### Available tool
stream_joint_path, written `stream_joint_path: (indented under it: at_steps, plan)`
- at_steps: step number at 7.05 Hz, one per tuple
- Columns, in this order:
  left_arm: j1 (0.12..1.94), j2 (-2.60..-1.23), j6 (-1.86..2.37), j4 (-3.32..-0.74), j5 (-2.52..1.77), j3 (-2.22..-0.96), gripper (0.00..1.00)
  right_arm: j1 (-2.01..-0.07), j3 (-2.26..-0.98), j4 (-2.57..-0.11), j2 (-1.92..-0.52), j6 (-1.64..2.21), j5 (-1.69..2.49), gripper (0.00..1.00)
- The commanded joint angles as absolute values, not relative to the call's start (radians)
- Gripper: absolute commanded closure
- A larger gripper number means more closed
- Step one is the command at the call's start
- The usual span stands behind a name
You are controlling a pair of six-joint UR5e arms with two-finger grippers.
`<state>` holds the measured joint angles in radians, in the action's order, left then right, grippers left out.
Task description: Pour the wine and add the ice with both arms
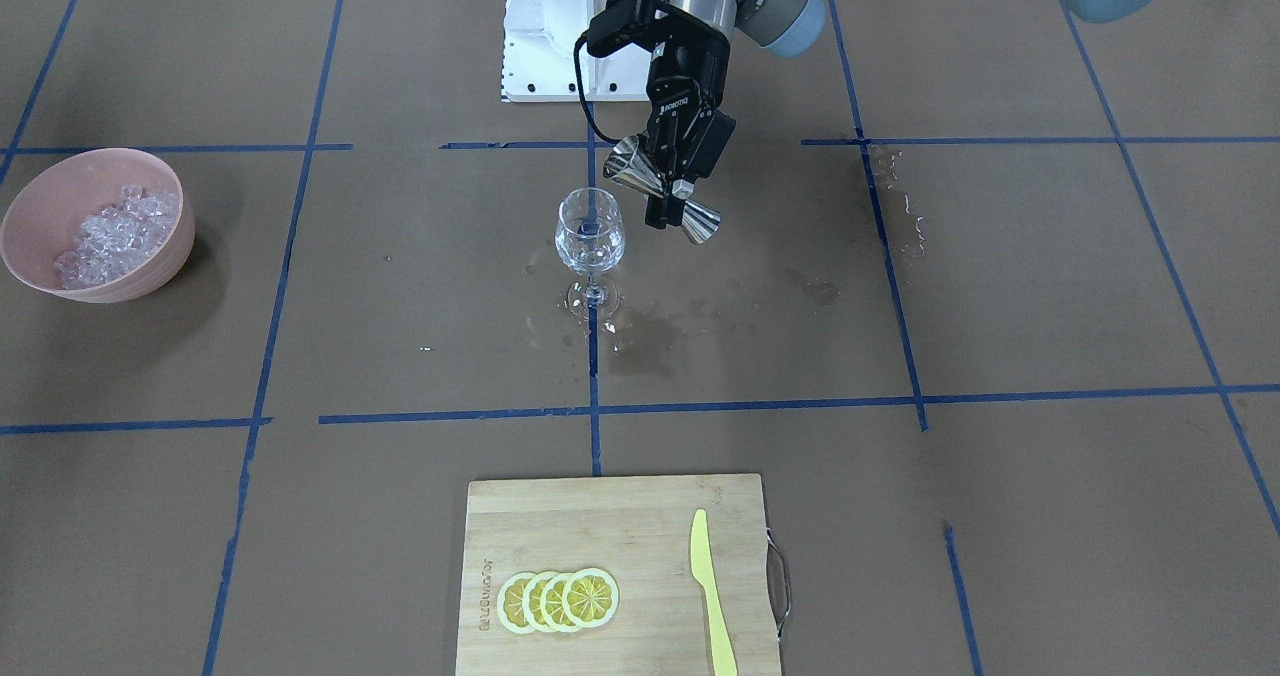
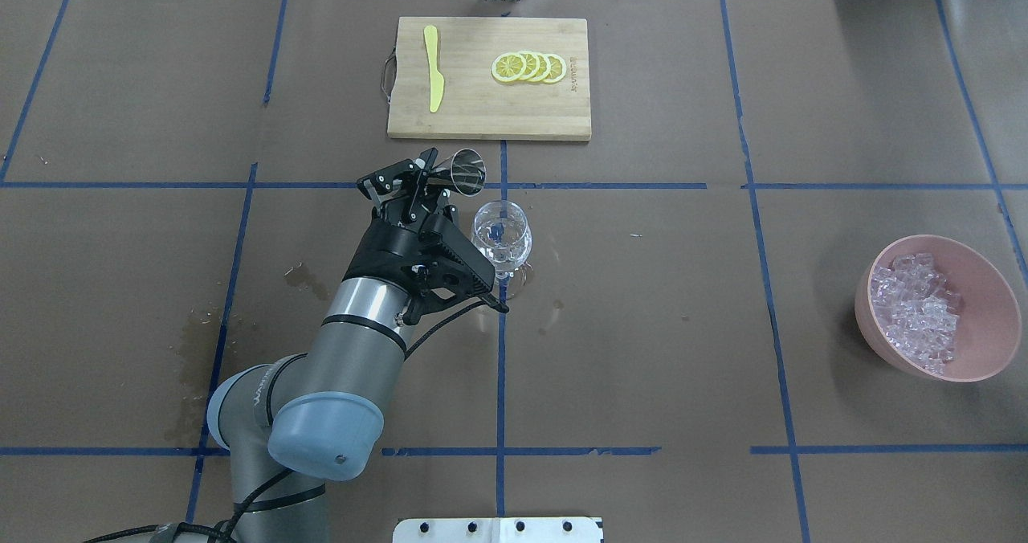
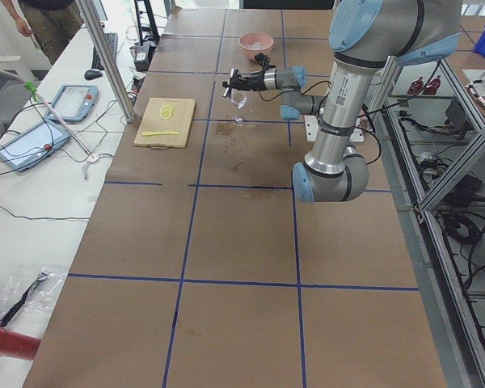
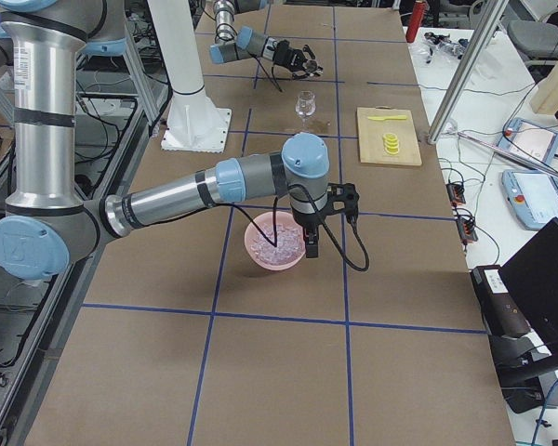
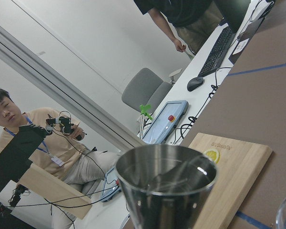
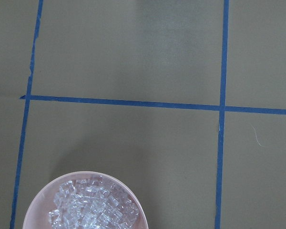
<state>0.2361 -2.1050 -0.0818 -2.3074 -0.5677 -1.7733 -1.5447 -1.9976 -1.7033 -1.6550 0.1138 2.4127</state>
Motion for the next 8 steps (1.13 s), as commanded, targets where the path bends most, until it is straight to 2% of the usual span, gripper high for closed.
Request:
stream_joint_path:
  at_steps: [1, 8]
  plan:
    - [0.236, -2.111, -0.135, -2.277, -0.565, -1.766, 1.0, -1.545, -2.028, -1.703, -1.663, 0.142, 2.411, 0.0]
    - [0.244, -2.135, -0.268, -2.272, -0.561, -1.732, 1.0, -1.545, -2.037, -1.701, -1.663, 0.181, 2.41, 0.0]
